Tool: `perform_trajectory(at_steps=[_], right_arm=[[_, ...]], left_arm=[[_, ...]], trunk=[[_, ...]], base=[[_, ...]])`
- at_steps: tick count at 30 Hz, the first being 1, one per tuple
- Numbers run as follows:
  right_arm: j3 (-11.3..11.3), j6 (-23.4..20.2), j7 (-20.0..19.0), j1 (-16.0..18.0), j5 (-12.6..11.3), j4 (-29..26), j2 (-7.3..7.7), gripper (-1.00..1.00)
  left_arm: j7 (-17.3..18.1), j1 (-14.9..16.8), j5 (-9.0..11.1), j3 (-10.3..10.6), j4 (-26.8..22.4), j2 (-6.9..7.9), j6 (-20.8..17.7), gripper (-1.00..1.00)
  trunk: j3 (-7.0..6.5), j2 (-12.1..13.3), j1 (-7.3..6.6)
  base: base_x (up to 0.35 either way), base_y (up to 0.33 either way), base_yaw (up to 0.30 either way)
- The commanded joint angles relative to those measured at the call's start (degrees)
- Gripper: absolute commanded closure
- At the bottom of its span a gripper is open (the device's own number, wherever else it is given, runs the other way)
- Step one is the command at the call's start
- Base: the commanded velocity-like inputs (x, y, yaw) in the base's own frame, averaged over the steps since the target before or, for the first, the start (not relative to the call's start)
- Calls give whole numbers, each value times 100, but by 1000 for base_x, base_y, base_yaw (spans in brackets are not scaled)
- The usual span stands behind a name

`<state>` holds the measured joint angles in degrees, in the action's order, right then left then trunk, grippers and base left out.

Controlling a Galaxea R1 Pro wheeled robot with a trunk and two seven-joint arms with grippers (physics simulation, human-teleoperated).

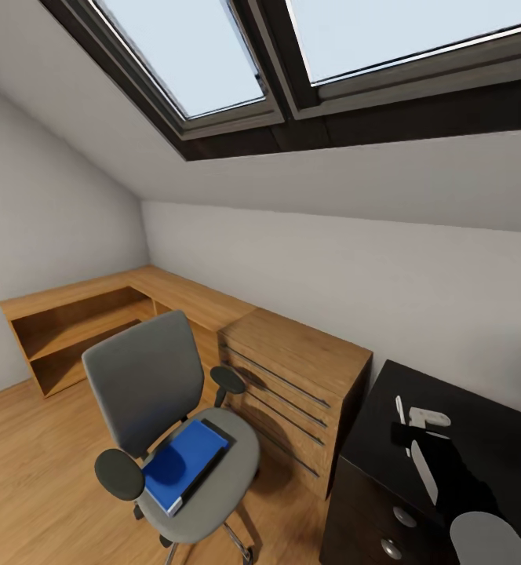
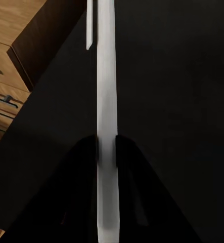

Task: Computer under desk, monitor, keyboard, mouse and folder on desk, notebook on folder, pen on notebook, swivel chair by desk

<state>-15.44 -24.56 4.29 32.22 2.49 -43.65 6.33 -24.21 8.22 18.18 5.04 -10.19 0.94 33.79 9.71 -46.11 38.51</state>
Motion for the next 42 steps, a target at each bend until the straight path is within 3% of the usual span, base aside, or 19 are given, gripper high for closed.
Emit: perform_trajectory(at_steps=[1,17,29,36,42], right_arm=[[1,-37,2,4,16,-6,-4,100],[8,-54,0,4,15,103,-17,100],[15,-4,1,276,24,874,-17,100],[15,106,6,292,24,927,-11,100],[15,458,10,296,31,1032,-7,100]], left_arm=[[-31,4,36,50,0,2,11,-100],[-31,4,36,50,0,2,12,-100],[-40,4,36,50,0,2,13,-100],[-47,4,36,50,0,2,13,-100],[-48,4,36,50,0,2,16,-100]], trunk=[[9,-7,1],[9,-7,1],[9,-7,1],[9,-7,1],[9,-7,1]], base=[[0,0,0],[0,0,0],[0,0,0],[0,0,0],[0,0,0]])
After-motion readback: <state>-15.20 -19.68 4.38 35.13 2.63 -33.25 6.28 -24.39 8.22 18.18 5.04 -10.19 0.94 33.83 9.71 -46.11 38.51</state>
